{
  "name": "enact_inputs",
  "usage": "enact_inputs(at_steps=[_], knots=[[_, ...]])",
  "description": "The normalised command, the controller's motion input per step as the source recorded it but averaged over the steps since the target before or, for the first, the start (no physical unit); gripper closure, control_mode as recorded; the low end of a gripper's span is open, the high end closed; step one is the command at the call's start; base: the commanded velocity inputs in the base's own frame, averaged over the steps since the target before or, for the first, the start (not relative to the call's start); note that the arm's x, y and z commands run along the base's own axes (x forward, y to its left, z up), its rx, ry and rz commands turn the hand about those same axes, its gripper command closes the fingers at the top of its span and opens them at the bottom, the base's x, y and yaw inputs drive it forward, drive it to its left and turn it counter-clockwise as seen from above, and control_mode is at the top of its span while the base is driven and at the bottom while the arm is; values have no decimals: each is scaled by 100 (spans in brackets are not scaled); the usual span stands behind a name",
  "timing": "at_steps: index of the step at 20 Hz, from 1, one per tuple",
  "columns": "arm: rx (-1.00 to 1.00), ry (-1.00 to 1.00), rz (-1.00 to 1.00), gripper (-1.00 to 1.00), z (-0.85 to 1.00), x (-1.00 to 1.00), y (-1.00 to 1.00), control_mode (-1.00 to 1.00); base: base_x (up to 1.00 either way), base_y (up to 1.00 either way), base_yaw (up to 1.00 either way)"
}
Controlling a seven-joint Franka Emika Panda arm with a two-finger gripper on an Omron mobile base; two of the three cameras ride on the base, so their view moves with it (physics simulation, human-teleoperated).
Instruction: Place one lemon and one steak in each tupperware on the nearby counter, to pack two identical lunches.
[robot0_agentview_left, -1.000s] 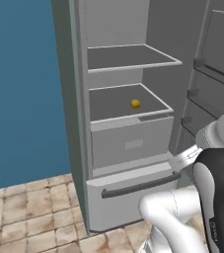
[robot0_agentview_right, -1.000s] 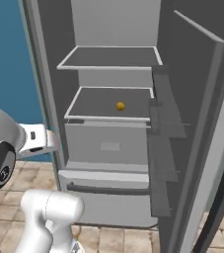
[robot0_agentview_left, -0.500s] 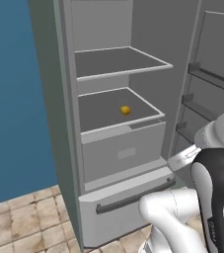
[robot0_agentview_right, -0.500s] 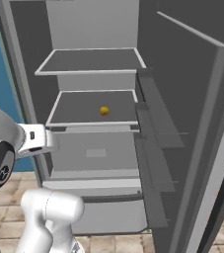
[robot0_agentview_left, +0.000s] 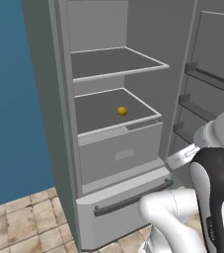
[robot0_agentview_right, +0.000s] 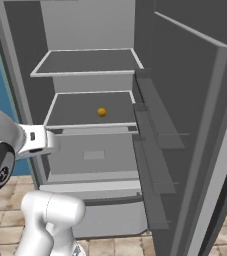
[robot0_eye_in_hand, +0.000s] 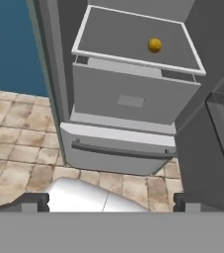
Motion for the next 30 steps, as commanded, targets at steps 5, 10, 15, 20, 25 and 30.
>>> enact_inputs(at_steps=[5, 10, 15, 20, 25, 30], knots=[[0, -12, -11, -100, 0, 55, -3, -100, 0, 0, 0], [1, -16, -11, -100, 0, 73, -18, -100, 0, 0, 0], [9, -9, -11, -100, -2, 49, -18, -100, 0, 0, 0], [17, -6, -5, -100, -24, 35, -2, -100, 0, 0, 0], [9, 7, 0, -100, -12, 63, 1, -100, 0, 0, 0], [0, 15, 0, -100, -6, 84, 3, -100, 0, 0, 0]])
